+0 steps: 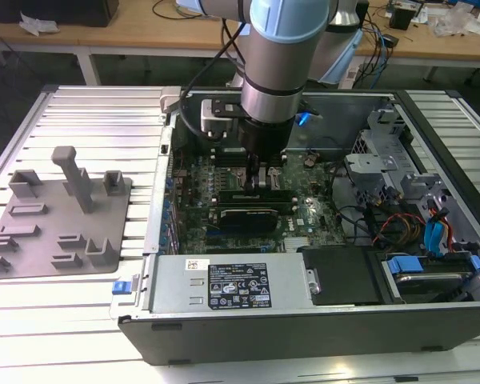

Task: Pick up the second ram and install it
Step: 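Insert the second ram into the second slot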

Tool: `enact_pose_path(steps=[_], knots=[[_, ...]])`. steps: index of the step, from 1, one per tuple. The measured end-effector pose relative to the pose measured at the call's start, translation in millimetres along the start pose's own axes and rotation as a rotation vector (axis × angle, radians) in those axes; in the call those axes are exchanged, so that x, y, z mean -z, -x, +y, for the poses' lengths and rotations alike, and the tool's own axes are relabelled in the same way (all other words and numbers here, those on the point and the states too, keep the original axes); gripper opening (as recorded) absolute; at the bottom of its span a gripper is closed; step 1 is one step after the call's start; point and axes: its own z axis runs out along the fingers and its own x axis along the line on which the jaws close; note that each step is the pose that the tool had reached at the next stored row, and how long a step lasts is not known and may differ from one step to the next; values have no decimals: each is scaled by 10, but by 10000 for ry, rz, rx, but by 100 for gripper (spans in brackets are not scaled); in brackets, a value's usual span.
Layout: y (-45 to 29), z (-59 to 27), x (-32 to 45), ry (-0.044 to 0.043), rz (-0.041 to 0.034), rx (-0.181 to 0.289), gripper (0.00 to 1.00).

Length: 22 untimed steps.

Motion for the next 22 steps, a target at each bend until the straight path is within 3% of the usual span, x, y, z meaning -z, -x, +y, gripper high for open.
enact_pose_path(steps=[22], knots=[[10,2,-53,-2,-11,-10,10]])
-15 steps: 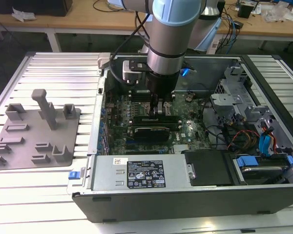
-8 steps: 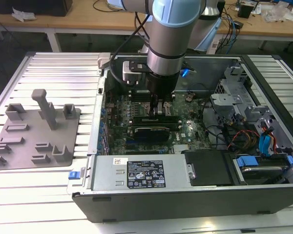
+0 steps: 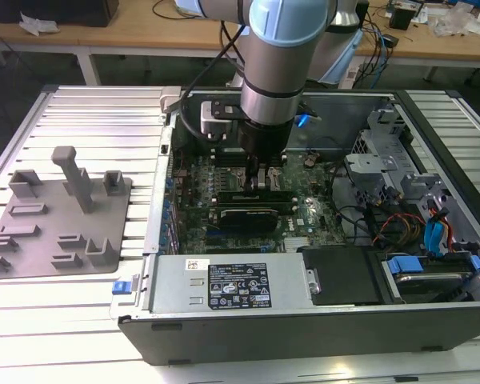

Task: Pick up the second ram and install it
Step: 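Insert the second ram into the second slot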

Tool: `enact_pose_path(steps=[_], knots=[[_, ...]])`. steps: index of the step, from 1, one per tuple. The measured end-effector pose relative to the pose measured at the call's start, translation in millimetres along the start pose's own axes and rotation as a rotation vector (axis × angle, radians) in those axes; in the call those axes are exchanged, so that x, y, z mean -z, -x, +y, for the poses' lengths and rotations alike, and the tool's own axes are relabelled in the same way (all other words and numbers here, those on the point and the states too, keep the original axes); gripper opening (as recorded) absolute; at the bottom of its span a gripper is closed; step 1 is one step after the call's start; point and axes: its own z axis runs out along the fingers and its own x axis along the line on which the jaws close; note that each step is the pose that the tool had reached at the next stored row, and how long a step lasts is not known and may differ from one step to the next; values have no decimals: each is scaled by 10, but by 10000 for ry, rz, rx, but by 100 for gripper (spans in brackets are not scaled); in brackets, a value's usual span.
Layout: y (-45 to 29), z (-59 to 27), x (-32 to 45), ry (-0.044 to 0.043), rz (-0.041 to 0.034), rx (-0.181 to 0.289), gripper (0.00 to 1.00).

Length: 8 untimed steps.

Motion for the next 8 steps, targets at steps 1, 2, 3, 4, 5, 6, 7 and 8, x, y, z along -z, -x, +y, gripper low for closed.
enact_pose_path(steps=[1,2,3,4,5,6,7,8], knots=[[-1,0,-6,1,3,0,10],[-1,0,-6,2,4,0,10],[-1,-1,-22,0,-1,0,10],[-2,-1,-37,1,3,0,10],[-2,-1,-37,2,-1,0,10],[-2,-2,-46,1,-4,0,10],[-3,-1,-61,1,-5,1,10],[-3,-1,-62,2,-4,1,10]])
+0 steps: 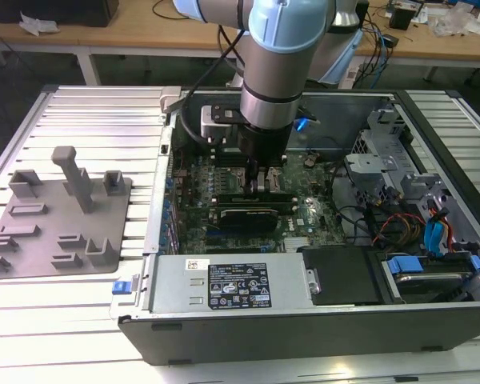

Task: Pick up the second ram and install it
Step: 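Insert the second ram into the second slot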

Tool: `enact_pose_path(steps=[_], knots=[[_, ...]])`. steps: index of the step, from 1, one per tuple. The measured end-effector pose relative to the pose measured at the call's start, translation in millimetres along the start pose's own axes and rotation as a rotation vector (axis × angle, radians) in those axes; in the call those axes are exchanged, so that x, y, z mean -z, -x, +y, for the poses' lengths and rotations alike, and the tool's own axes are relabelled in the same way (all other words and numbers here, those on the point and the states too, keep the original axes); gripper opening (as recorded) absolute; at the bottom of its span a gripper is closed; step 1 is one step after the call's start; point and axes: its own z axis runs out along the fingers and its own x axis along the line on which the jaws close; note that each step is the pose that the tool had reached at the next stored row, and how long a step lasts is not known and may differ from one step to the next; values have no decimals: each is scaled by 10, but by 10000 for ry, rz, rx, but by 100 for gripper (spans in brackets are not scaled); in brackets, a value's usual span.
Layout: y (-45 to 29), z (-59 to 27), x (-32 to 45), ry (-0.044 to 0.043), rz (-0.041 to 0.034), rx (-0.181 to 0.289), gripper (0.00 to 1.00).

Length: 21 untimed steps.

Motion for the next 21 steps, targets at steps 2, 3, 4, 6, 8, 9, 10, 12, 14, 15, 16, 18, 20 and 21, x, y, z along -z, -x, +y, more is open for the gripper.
enact_pose_path(steps=[2,3,4,6,8,9,10,12,14,15,16,18,20,21], knots=[[1,0,-2,0,-2,-1,10],[1,1,-3,1,-7,-2,10],[1,0,-3,-1,-5,-2,11],[1,0,-3,0,-2,-1,24],[5,6,113,0,-2,-1,24],[8,10,186,-1,-2,-1,24],[9,12,235,-1,0,-1,24],[10,13,260,-1,9,-1,24],[10,13,260,-4,12,-1,24],[10,12,259,-19,12,-1,24],[10,1,258,-84,9,2,24],[10,-41,260,-151,10,3,24],[10,-128,263,-163,7,8,24],[11,-128,263,-164,6,15,24]])
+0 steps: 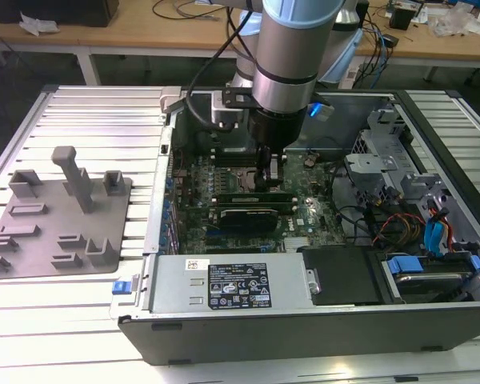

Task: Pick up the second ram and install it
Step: 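Insert the second ram into the second slot, then press down the second ram until it locks into place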

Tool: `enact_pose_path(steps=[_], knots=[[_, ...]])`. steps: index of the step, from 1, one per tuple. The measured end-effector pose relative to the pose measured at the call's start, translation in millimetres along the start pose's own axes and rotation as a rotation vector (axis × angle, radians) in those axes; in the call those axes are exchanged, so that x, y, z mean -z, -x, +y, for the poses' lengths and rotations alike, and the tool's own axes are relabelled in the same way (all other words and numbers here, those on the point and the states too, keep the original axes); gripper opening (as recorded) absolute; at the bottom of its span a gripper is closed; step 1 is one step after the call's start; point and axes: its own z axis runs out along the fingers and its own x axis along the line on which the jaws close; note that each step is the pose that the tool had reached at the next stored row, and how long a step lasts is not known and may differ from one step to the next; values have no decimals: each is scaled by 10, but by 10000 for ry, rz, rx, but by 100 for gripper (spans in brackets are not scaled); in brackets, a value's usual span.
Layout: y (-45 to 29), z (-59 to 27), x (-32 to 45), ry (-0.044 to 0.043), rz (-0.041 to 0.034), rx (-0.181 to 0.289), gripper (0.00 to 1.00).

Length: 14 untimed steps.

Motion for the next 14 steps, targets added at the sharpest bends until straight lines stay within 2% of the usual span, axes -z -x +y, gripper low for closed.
enact_pose_path(steps=[2,4,14], knots=[[0,0,0,1,2,26,22],[0,0,0,2,2,46,8],[0,0,0,5,5,121,8]])
